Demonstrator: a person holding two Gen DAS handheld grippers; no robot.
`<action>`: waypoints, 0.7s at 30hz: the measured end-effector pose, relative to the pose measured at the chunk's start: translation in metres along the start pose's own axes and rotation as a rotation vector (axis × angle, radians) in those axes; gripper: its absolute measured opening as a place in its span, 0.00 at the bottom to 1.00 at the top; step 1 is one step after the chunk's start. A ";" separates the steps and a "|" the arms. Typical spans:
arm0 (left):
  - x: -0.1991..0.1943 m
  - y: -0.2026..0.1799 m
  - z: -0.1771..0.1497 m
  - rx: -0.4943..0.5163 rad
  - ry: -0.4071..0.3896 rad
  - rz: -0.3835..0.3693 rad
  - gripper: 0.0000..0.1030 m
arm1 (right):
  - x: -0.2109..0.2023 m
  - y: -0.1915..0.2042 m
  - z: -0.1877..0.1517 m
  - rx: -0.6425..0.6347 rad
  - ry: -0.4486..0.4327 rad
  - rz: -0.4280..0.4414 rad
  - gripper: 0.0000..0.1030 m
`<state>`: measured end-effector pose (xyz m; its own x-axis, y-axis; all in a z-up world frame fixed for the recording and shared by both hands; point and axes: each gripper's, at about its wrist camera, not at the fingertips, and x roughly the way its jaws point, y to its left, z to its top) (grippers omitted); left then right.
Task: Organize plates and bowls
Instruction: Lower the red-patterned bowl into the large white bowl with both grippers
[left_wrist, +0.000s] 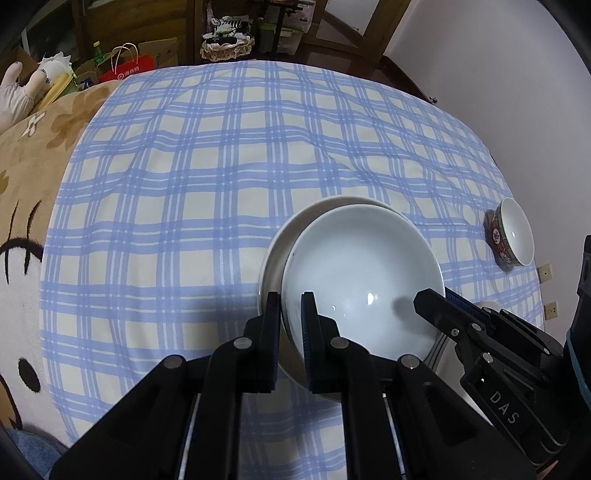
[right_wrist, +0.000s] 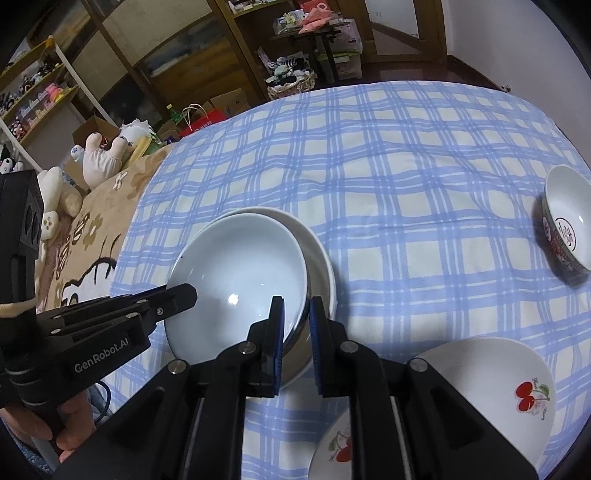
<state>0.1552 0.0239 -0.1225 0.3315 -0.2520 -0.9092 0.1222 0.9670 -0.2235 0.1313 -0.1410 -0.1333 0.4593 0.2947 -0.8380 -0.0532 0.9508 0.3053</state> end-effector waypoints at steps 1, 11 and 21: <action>0.000 0.000 0.000 -0.004 0.001 -0.004 0.09 | -0.001 0.000 0.000 0.001 0.000 0.000 0.15; 0.002 0.001 0.002 0.002 0.007 0.000 0.10 | 0.000 0.001 0.000 0.001 0.000 0.000 0.15; 0.004 0.004 0.002 -0.020 0.017 0.009 0.11 | 0.002 0.000 0.000 0.008 0.004 0.008 0.15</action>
<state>0.1590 0.0265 -0.1257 0.3167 -0.2430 -0.9169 0.1001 0.9698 -0.2224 0.1323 -0.1405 -0.1351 0.4551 0.3029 -0.8373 -0.0497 0.9475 0.3157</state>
